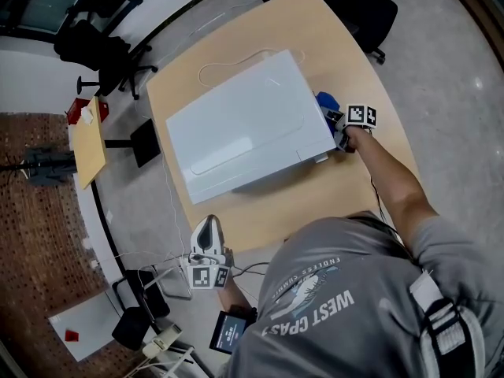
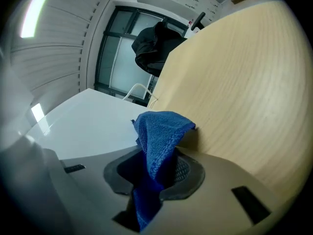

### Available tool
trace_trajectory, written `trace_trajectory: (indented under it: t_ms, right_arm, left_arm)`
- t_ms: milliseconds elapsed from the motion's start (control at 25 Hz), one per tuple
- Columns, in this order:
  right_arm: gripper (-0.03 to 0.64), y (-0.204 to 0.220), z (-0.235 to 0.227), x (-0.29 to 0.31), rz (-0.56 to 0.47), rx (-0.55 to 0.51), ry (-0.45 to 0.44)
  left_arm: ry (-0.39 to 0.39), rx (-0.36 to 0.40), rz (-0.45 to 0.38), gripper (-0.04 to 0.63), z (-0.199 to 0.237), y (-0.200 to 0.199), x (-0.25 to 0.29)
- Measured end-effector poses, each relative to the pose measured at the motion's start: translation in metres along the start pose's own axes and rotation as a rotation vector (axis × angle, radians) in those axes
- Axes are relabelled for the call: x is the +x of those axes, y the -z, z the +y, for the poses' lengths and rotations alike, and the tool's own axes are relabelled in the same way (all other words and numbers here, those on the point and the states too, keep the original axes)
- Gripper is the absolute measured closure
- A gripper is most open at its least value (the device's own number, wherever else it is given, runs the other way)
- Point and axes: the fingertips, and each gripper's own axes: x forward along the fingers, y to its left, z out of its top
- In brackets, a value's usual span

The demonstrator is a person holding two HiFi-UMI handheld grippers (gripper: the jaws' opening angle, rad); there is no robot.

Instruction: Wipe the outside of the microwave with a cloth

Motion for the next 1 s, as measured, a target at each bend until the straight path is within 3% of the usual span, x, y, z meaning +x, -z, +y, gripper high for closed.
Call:
trace_trajectory:
  t_ms: [720, 880, 1000]
  right_arm:
    - [0.525, 0.002, -0.003, 0.001, 0.015, 0.017, 0.011]
    - [0.525, -0.005, 0.009, -0.001, 0.015, -0.065, 0.013]
    - [0.525, -0.032, 0.055, -0.01, -0.03, -0.161, -0.065]
  left_arm:
    - [0.016, -0.004, -0.001, 0.566, -0.003, 0.001, 0.012]
    - [0.015, 0.004, 0.0, 0.566, -0.002, -0.002, 0.01]
    - [0.019, 0.023, -0.015, 0.566, -0.001, -0.012, 0.007]
